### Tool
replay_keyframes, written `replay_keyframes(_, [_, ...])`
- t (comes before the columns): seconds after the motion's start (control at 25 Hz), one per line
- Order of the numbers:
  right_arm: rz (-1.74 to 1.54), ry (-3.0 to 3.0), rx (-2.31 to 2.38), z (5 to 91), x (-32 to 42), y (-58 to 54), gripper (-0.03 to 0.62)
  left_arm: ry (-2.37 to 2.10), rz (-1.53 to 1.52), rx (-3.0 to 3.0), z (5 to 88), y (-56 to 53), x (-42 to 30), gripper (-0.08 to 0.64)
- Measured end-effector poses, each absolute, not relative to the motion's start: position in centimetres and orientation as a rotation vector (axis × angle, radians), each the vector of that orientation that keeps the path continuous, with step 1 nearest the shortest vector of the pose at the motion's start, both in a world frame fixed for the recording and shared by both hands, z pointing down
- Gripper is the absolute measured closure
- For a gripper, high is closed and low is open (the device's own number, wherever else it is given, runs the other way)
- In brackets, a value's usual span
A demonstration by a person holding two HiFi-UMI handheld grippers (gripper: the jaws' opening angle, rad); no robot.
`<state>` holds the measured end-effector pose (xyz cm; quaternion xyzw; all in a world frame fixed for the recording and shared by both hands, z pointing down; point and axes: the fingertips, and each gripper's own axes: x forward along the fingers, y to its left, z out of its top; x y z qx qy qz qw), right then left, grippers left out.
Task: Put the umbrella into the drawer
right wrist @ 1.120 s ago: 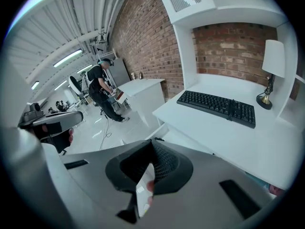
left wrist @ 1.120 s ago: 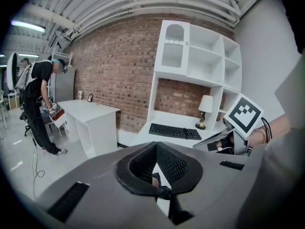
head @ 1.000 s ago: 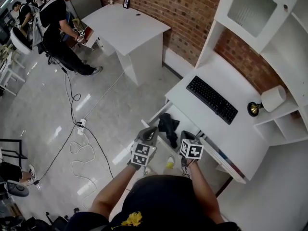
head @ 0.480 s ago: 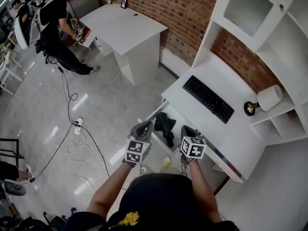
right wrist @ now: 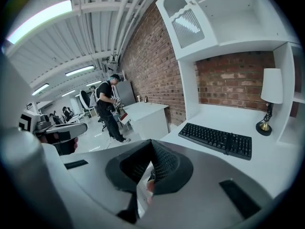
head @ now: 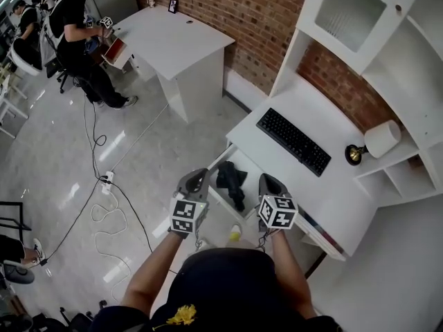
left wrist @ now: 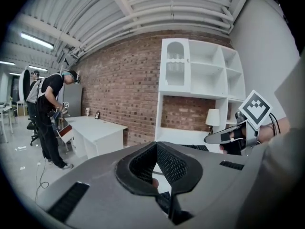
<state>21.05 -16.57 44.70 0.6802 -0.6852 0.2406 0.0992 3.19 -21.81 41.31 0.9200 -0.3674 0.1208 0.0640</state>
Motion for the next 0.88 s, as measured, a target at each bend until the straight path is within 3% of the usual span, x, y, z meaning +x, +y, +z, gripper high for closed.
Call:
replay_keyframes(0.48, [0.510, -2.161, 2.048, 38.1, 20.7, -17.6, 0.589, -1.179, 0.299, 2.873, 37.6, -23.0, 2.6, 0.545])
replay_keyframes(0.88, [0.156, -2.238, 2.166, 29.3, 22.1, -17.6, 0.589, -1.265, 0.112, 2.940, 31.4, -24.0, 2.4, 0.545])
